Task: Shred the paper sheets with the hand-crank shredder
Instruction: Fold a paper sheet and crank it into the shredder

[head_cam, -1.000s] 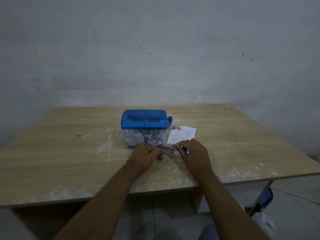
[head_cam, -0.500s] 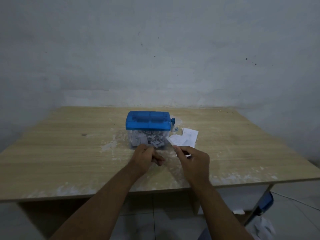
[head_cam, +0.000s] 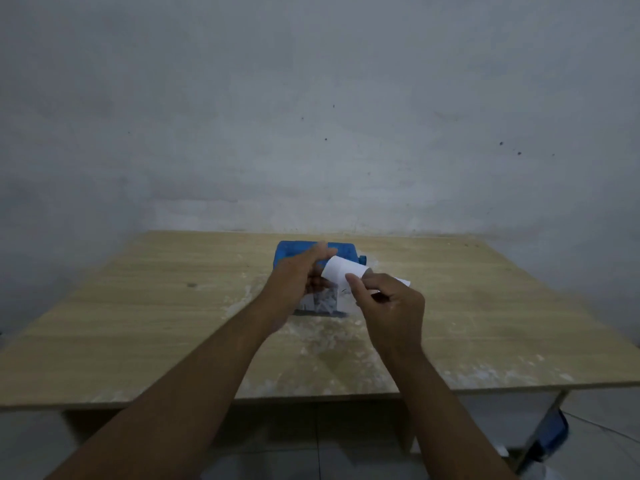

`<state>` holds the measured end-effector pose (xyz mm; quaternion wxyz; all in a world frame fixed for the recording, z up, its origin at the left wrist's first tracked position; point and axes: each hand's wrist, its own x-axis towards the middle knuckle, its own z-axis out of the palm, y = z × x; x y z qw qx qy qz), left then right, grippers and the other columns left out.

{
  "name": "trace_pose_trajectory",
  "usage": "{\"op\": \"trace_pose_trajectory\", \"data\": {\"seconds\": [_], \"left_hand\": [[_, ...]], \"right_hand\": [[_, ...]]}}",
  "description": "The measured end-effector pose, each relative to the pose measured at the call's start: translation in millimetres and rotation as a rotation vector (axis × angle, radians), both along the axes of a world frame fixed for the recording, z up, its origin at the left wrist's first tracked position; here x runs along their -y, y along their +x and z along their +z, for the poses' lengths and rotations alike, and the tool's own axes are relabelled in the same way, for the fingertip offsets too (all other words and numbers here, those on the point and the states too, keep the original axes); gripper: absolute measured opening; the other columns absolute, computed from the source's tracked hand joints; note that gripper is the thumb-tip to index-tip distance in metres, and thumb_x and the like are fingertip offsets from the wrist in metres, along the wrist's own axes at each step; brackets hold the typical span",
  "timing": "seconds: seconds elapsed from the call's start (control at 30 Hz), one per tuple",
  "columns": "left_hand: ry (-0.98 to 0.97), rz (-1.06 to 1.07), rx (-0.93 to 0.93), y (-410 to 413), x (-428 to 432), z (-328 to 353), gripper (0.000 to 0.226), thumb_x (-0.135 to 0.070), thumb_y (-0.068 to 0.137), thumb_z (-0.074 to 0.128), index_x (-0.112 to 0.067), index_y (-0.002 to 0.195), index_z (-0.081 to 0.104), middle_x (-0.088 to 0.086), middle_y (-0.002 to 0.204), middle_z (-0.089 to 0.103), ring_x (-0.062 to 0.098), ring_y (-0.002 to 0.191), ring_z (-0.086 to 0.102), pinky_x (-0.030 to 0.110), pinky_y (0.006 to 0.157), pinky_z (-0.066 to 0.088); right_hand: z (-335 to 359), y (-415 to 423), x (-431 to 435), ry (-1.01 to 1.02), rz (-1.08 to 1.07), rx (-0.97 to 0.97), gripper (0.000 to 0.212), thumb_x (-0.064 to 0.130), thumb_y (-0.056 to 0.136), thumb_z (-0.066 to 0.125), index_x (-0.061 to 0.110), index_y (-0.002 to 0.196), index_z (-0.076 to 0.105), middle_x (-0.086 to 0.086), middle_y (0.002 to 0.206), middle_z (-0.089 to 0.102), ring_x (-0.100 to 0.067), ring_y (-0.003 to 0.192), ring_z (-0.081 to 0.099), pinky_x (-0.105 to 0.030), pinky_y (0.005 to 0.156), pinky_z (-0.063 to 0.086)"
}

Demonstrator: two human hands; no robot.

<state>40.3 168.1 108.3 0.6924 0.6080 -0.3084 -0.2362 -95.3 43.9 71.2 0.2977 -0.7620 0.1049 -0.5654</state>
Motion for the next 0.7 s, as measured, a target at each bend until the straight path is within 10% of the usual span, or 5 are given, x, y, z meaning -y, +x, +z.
{"op": "trace_pose_trajectory", "data": {"seconds": [0.17, 0.4, 0.53, 0.7], "left_hand": [[0.001, 0.054, 0.328, 15.6, -5.2, 29.6, 0.039, -0.013, 0.099, 0.075, -0.025, 0.136, 0.072, 0.000, 0.098, 0.082, 0.010, 0.095, 0.077, 0.027, 0.089, 0.062], [0.033, -0.039, 0.327, 38.7, 3.8, 72.6, 0.019, -0.006, 0.098, 0.073, -0.013, 0.113, 0.082, 0.004, 0.108, 0.081, 0.021, 0.095, 0.078, 0.027, 0.081, 0.062], [0.077, 0.023, 0.468, 54.0, 8.1, 85.3, 0.030, -0.003, 0.094, 0.077, -0.024, 0.115, 0.082, -0.004, 0.111, 0.081, 0.012, 0.098, 0.077, 0.025, 0.087, 0.062], [0.059, 0.149, 0.553, 73.4, 15.9, 77.6, 0.024, -0.002, 0.091, 0.079, -0.020, 0.107, 0.085, -0.003, 0.099, 0.082, 0.010, 0.093, 0.077, 0.023, 0.089, 0.061]], "right_hand": [[24.1, 11.4, 9.4, 0.187, 0.172, -0.073, 0.006, 0.016, 0.085, 0.087, 0.015, 0.090, 0.085, 0.009, 0.081, 0.079, -0.010, 0.078, 0.075, -0.024, 0.068, 0.059], [77.1, 33.3, 36.9, 0.290, 0.368, -0.153, 0.029, -0.001, 0.079, 0.087, 0.014, 0.103, 0.081, -0.003, 0.092, 0.080, -0.020, 0.080, 0.076, -0.038, 0.075, 0.065], [100.1, 42.1, 47.6, 0.265, 0.402, -0.297, 0.055, 0.001, 0.085, 0.083, 0.028, 0.132, 0.072, 0.000, 0.106, 0.079, -0.012, 0.081, 0.075, -0.022, 0.078, 0.062], [113.7, 66.6, 61.7, 0.218, 0.363, -0.320, 0.038, 0.004, 0.092, 0.077, 0.024, 0.125, 0.077, 0.009, 0.112, 0.078, -0.005, 0.093, 0.075, -0.020, 0.086, 0.061]]}}
